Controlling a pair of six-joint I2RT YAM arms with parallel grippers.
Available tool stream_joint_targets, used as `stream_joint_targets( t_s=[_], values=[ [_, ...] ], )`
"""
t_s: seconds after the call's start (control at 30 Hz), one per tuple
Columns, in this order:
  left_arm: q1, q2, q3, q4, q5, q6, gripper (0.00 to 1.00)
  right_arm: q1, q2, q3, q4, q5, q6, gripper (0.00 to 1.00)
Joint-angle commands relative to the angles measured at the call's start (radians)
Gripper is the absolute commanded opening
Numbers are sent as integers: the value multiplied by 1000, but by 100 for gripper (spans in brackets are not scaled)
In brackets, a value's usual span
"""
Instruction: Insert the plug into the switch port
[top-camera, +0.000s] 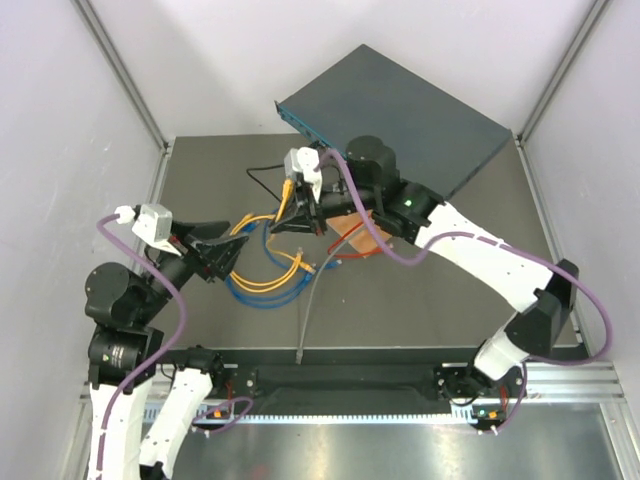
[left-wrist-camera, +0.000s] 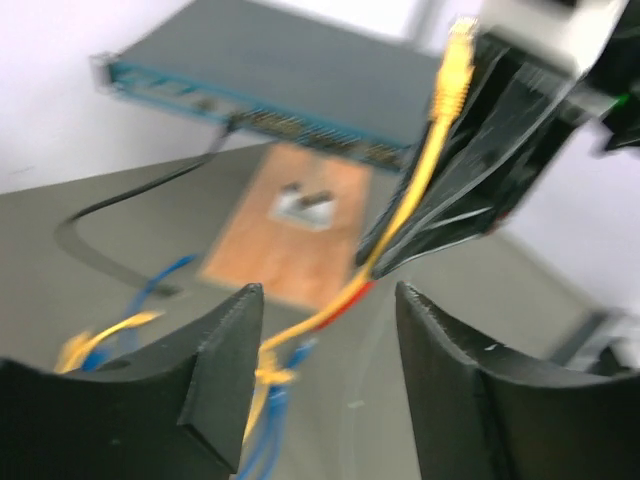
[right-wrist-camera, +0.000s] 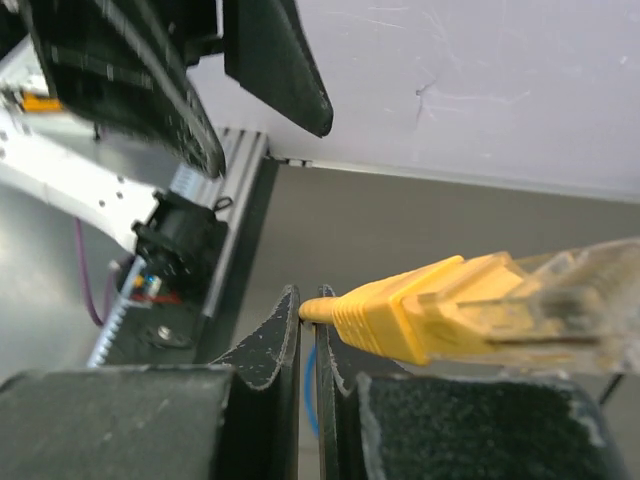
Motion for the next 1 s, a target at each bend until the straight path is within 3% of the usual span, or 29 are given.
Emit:
stream_joint_targets(
  t_s=[0.0, 0.2, 0.43, 0.97],
  values=[
    [11, 34, 23, 158, 191, -219, 58, 38, -83, -10, -80, -44, -289, 0],
    [13, 67, -18, 299, 343, -274, 48, 77, -90, -9, -132, -24, -355, 0],
    [13, 91, -26, 455, 394, -322, 47, 86, -78, -6, -124, -4, -334, 0],
    [13, 153, -28, 442, 408, -176, 37, 104, -41, 25, -89, 65, -208, 0]
  ],
)
